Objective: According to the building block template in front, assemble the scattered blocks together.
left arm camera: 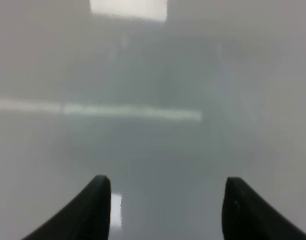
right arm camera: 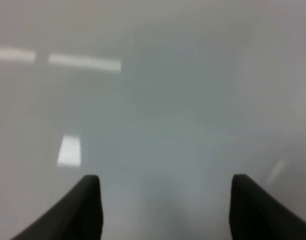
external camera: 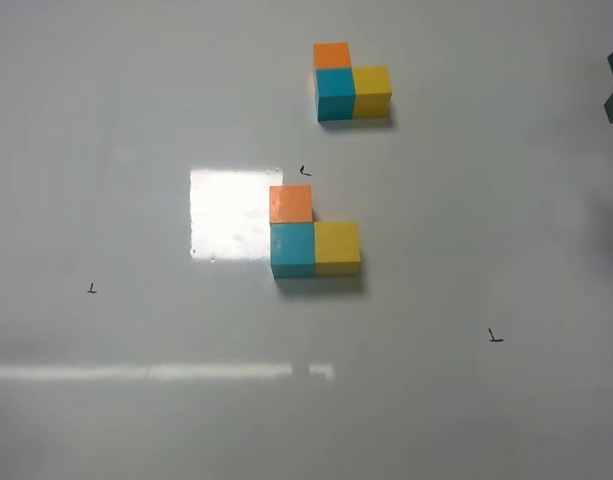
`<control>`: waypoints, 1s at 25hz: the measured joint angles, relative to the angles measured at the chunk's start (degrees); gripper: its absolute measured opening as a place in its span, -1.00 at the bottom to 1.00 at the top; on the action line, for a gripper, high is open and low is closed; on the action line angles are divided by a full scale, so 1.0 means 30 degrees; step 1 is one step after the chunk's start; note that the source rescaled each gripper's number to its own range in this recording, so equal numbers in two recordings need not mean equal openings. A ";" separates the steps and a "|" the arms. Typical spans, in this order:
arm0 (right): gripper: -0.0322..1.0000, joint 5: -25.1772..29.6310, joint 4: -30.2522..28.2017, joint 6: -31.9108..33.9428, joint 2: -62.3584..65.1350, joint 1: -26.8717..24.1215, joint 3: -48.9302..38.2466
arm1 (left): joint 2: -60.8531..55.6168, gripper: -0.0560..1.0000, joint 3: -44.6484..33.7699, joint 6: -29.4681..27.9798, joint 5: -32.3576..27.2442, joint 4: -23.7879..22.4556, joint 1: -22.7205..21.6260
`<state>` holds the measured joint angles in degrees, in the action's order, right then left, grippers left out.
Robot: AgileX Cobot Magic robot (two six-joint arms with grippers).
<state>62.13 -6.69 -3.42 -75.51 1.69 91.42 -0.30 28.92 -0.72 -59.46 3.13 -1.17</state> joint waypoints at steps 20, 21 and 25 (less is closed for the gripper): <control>0.18 -0.1830 0.1063 0.0469 1.3492 -0.1095 -1.2022 | 0.0000 -0.43 0.0000 0.0000 0.0002 0.0000 0.0000; 0.18 -0.1995 0.1116 0.0469 1.4270 -0.1095 -1.2765 | 0.0000 -0.43 0.0000 0.0000 0.0002 0.0000 0.0000; 0.18 -0.2969 0.1861 0.0432 1.6880 -0.1095 -1.6457 | 0.0000 -0.43 0.0000 0.0000 0.0002 0.0000 0.0000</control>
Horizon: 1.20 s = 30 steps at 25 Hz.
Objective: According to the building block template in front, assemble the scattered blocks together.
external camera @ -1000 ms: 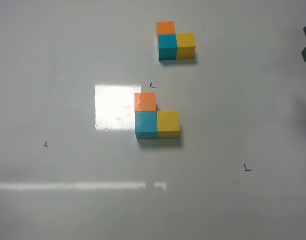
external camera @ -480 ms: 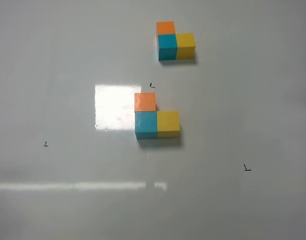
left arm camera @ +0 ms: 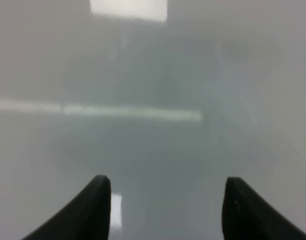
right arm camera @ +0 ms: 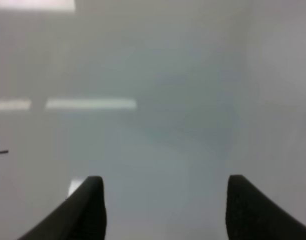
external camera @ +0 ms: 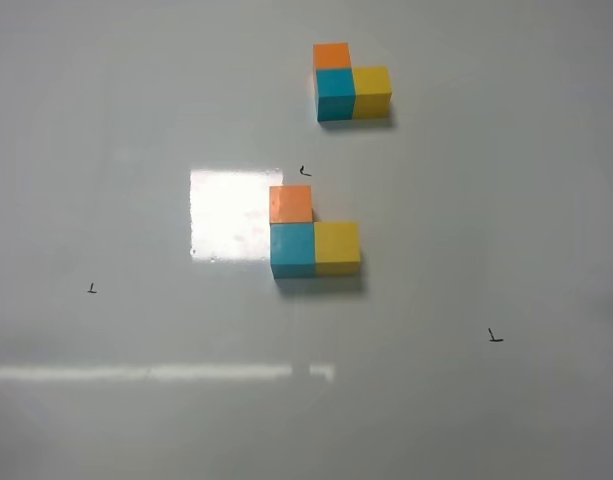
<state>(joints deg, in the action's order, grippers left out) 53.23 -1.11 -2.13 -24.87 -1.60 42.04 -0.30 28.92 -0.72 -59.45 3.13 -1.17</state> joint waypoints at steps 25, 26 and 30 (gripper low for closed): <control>-0.14 0.2286 0.1586 0.0108 0.8415 0.0000 -0.4435 | 0.0000 -0.43 0.0000 0.0000 0.0000 0.0000 0.0000; -0.14 0.2286 0.1626 0.0132 0.8415 0.0000 -0.4435 | 0.0000 -0.43 0.0000 0.0000 0.0000 0.0000 0.0000; -0.14 0.2286 0.1642 0.0171 0.8415 0.0000 -0.4435 | 0.0000 -0.44 0.0000 0.0000 0.0000 0.0000 0.0000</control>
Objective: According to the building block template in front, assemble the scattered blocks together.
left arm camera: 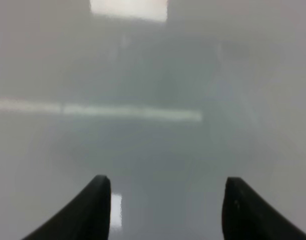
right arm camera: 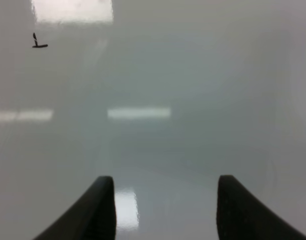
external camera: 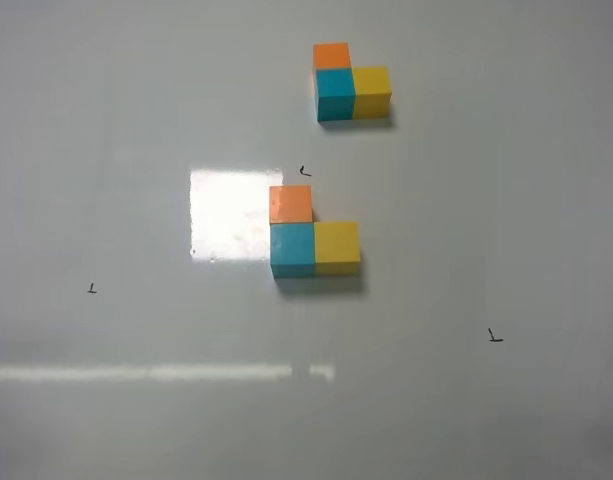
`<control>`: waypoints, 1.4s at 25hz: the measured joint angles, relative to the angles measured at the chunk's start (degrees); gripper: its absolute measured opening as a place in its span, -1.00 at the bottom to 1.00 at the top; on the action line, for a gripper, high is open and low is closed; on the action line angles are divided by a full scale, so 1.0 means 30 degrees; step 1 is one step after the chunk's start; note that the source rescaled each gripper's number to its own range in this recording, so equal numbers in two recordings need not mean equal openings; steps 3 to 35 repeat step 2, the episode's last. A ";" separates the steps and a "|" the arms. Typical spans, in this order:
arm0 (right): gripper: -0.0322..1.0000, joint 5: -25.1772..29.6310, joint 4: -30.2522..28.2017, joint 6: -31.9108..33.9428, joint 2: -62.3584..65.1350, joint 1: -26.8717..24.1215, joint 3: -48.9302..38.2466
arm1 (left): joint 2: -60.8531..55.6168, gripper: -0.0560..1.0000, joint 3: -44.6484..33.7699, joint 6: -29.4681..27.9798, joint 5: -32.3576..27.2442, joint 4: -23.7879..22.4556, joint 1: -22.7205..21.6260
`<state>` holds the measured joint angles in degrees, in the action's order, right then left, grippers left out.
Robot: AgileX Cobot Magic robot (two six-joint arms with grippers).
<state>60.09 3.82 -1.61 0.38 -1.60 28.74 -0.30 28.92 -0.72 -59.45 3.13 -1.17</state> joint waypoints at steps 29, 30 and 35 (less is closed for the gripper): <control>-0.14 0.0000 0.0000 0.0022 0.0000 0.0000 0.0000 | 0.0000 -0.43 0.0000 0.0000 0.0000 0.0000 0.0000; -0.14 0.0000 0.0000 0.0022 0.0000 0.0000 0.0000 | 0.0000 -0.43 0.0000 0.0000 0.0000 0.0000 0.0000; -0.14 0.0000 0.0000 0.0022 0.0000 0.0000 0.0000 | 0.0000 -0.43 0.0000 0.0000 0.0000 0.0000 0.0000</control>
